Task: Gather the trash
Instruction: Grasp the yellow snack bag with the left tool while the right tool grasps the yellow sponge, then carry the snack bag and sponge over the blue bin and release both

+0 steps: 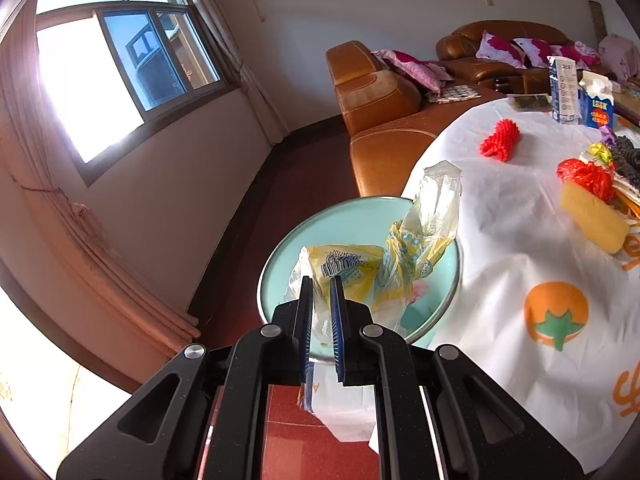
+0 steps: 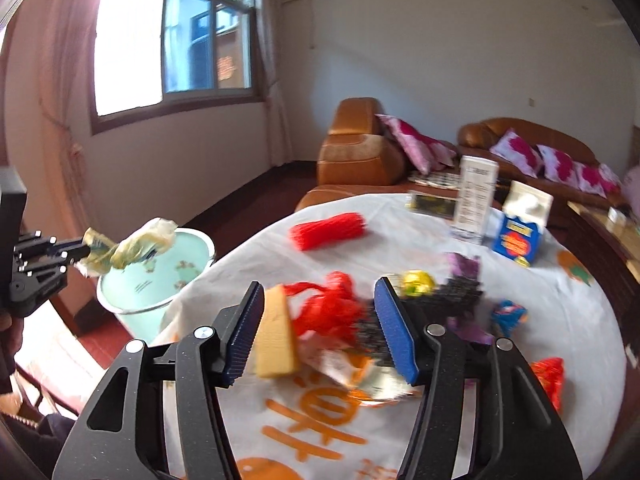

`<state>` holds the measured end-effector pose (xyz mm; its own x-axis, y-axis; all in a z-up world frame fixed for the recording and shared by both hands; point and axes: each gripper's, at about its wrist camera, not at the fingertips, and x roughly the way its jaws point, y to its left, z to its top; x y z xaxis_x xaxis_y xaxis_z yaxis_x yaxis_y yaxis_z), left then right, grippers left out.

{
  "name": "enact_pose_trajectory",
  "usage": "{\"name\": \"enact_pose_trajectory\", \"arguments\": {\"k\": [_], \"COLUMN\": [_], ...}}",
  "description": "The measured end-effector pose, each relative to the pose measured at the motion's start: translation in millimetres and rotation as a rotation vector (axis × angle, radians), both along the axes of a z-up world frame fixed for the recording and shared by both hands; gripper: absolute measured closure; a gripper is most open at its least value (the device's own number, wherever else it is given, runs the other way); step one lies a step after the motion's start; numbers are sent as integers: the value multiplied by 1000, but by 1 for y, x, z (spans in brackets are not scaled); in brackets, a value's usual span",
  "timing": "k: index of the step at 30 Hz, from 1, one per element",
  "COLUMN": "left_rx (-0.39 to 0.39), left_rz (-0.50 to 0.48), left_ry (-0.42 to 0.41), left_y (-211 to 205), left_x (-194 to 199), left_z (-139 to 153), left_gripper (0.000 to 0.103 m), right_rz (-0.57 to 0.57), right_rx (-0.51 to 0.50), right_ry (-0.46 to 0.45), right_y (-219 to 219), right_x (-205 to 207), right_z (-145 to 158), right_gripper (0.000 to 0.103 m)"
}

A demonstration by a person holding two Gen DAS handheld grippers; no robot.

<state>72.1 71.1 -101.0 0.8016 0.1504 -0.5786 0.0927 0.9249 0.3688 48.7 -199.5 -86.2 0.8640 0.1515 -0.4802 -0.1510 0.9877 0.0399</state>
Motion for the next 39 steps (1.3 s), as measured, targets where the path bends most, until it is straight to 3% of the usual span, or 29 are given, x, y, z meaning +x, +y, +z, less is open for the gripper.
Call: {"name": "enact_pose_trajectory", "arguments": {"k": [1, 12, 16, 21, 30, 39], "left_rx": [0, 4, -7, -15, -18, -7], "left_rz": [5, 77, 67, 63, 65, 92], "left_ry": [2, 21, 15, 15, 13, -10], "left_y": [3, 32, 30, 29, 32, 44], "left_x": [-1, -3, -3, -2, -3, 1], "left_z": [-1, -14, -11, -10, -5, 3], "left_gripper": [94, 94, 94, 94, 94, 94], "right_rz": [21, 81, 82, 96, 123, 167], "right_rx": [-15, -61, -52, -36, -33, -31], "right_ry": [16, 193, 232, 222, 213, 145], "right_y": [8, 35, 32, 32, 38, 49], "right_x": [5, 30, 31, 26, 26, 36], "right_z": [-5, -44, -48, -45, -40, -13], "right_gripper": [53, 68, 81, 92, 95, 96]}}
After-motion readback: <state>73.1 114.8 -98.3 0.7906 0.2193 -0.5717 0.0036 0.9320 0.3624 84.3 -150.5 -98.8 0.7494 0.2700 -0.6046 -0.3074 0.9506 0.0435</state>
